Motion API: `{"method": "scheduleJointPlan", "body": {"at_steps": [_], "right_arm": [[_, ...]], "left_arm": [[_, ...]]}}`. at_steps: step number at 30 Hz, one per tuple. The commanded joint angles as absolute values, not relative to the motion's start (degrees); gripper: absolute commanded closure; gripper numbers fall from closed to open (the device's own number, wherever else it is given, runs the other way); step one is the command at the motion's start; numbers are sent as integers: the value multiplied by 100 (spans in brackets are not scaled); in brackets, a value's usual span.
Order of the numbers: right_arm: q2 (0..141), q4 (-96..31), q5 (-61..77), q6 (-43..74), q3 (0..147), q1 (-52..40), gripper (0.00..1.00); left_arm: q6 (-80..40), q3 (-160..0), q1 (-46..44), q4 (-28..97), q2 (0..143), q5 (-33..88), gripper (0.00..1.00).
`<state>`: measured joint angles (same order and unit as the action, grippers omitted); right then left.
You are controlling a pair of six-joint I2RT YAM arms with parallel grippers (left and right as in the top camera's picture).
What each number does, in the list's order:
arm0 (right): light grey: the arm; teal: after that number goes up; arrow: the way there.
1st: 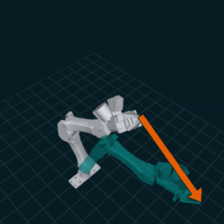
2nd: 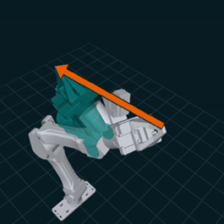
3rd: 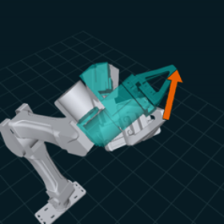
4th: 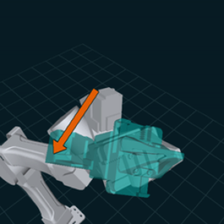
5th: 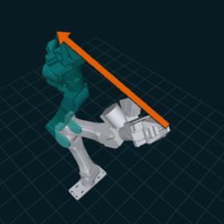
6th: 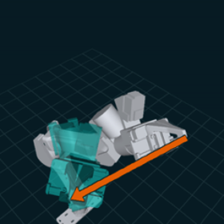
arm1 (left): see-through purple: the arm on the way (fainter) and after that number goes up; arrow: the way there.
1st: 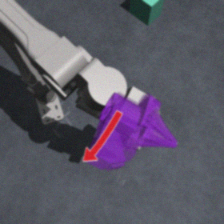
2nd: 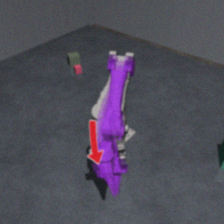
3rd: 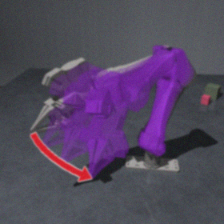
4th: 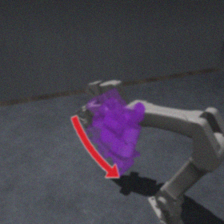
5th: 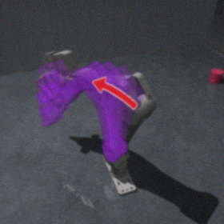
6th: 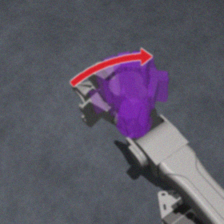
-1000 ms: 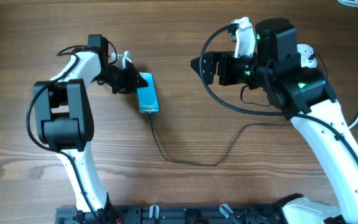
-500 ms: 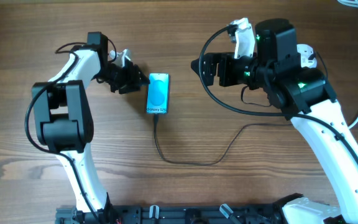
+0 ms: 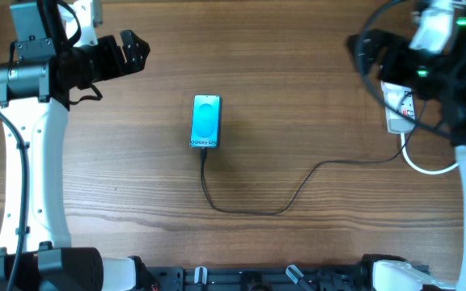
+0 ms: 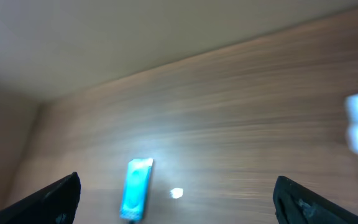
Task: Plug charger to phone and switch on socket
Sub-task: 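Lower the phone onto the table with the left gripper and release, then move the right gripper to the power strip and press the switch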
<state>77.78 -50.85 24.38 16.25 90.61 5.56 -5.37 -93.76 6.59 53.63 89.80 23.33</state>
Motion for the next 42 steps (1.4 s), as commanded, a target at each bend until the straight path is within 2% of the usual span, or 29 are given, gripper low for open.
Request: {"method": "scheduleJointPlan", "body": {"at_steps": [1,4,7,12,15,26,31,33,35,36,39,40,42], "right_arm": [[7741,-5100,2491,1472,9166,1562,1],[7822,-5085,2390,1345,9159,2714,1],[8208,-5070,1645,1341,9137,3343,1],[9299,-5052,1024,1177,9139,3625,1],[10031,-4794,1387,1199,9139,3861,1],[11592,-4233,1693,593,9137,3618,1],[11917,-4060,1699,836,9137,3422,2],[12057,-4053,1699,1037,9137,3391,17],[12123,-4045,1752,1059,9137,3391,22],[12149,-4034,1806,1052,9137,3391,32],[12230,-3951,2182,1059,9137,3391,83],[12267,-3898,2392,1070,9137,3391,95],[12361,-3833,2624,1219,9137,3391,96]], "left_arm": [[-513,-9367,666,5367,9002,2217,0],[-513,-9365,666,5367,9002,2220,0],[-513,-9367,666,5367,9002,2217,0],[-513,-9367,666,5367,9002,2217,0],[-513,-9367,666,5367,9002,2217,0],[-513,-9367,666,5367,9002,2217,0],[-513,-9367,666,5367,9002,2220,0],[-513,-9365,666,5367,9002,2217,0],[-513,-9367,666,5367,9002,2220,0],[-513,-9367,666,5367,9002,2217,0],[-513,-9367,666,5367,9002,2217,0],[-513,-9367,666,5367,9002,2217,0],[-513,-9367,666,5367,9002,2217,0]]}}
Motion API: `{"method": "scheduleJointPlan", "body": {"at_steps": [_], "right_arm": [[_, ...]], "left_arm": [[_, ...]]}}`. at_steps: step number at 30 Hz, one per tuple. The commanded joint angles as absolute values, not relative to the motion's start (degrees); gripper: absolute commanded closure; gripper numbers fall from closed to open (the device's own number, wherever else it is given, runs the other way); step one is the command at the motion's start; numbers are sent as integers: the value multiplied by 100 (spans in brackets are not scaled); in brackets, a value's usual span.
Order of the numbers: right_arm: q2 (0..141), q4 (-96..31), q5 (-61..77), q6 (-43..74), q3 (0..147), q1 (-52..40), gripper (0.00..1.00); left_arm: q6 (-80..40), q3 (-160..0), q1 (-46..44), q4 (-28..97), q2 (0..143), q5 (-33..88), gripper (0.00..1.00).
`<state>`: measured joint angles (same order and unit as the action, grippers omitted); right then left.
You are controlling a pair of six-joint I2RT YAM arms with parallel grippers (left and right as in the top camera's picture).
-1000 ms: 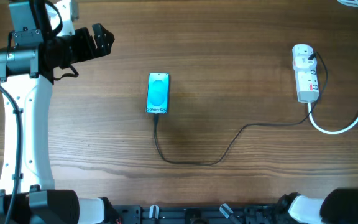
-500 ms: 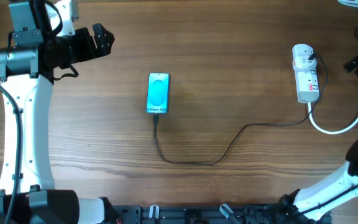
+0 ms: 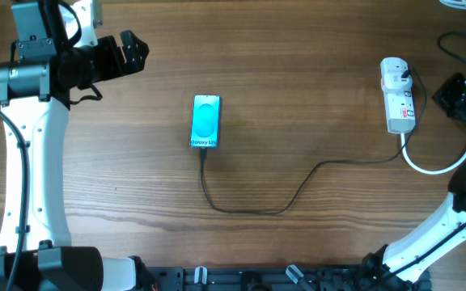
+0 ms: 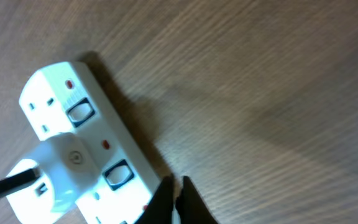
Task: Plug charger to phone and switch on socket
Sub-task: 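Move the right gripper to the power strip and press the switch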
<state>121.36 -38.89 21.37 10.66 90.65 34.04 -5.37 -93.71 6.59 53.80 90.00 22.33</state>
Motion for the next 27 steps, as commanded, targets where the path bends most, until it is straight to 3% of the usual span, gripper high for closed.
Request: {"method": "scheduleJointPlan", "body": {"at_steps": [1,10,27], "right_arm": [[12420,-3800,2718,1372,9137,3380,96],[12619,-3610,3133,2762,9137,3304,96],[12807,-3673,3201,2324,9137,3059,96]], "left_arm": [[-513,-9367,666,5367,9002,2217,0],[-513,-9367,666,5367,9002,2220,0],[-513,-9365,666,5367,9002,2217,0]]}}
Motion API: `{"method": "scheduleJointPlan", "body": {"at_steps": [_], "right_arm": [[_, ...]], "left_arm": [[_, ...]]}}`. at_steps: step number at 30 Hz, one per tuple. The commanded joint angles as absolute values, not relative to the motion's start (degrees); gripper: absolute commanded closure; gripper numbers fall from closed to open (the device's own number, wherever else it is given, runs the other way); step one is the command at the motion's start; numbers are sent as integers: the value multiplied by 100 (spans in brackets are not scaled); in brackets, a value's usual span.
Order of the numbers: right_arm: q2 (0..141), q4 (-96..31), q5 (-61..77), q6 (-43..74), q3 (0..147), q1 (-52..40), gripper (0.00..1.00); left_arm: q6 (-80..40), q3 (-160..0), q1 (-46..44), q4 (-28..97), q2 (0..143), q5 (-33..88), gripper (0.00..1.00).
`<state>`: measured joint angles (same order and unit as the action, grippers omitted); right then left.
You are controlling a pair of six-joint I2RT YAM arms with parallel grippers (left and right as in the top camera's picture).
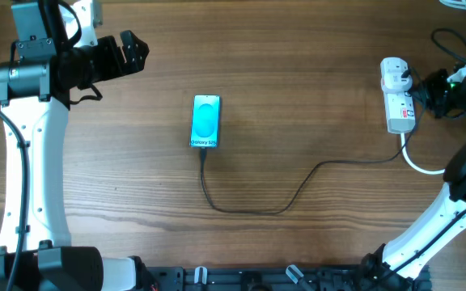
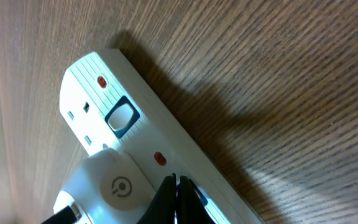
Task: Plug charger to phone and switch on socket
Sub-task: 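Move the right gripper to the power strip and press the switch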
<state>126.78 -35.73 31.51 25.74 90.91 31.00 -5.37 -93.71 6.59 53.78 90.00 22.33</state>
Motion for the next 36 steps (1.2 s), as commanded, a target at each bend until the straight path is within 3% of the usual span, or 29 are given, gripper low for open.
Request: {"method": "scheduleJointPlan", "body": {"at_steps": [1,16,36], "right_arm": [[12805,-3693,3199,2237,9137,3059,96],[12807,-3800,3199,1059,9137,2801,96],[12807,-3820,3050,897,8825,2679,96]], "left_arm": [[-513,-9367,666,5367,9002,2217,0],[-513,-9365,666,5367,9002,2217,0],[-513,-9367,666,5367,9002,2217,0]]}}
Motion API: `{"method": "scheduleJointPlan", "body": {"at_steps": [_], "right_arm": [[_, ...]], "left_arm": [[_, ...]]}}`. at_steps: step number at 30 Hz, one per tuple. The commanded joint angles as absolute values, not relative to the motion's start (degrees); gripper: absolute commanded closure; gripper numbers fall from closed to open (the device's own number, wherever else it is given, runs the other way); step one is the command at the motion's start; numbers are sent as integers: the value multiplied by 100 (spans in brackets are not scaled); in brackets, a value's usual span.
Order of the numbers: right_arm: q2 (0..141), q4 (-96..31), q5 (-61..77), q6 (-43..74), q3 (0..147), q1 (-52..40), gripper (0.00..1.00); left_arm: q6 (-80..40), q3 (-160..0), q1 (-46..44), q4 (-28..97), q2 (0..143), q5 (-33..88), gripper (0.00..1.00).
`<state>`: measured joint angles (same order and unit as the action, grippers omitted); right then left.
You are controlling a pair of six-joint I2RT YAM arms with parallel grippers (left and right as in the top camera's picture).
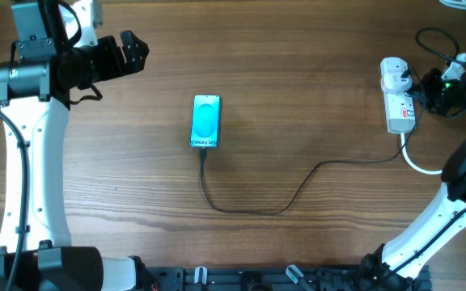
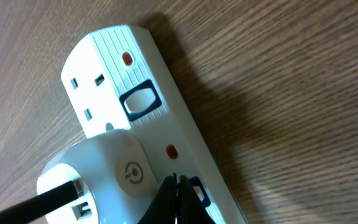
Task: Plug charger to phone and switch on socket
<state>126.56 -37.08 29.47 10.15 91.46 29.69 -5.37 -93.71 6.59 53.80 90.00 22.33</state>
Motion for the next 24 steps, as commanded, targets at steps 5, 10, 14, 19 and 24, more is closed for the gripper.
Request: {"method": "scheduleJointPlan", "body": {"at_steps": [5,10,14,19,24], "right_arm": [[12807,-3852,3100,893,8823,2679,96],[12807,-3983,3162,753,8820,2679,96],[12807,-4058,3162,749,8820,2679,96],[12803,-3972,3155,773,8829,2718,96],[12639,-4012,3079,1208,9432,3378,95]], "left_arm": [[-513,-9367,666,5367,9002,2217,0],[-513,-9367,666,5367,9002,2217,0],[-513,-9367,666,5367,9002,2217,0],[-513,-9367,666,5367,9002,2217,0],[-513,-9367,666,5367,9002,2220,0]]}}
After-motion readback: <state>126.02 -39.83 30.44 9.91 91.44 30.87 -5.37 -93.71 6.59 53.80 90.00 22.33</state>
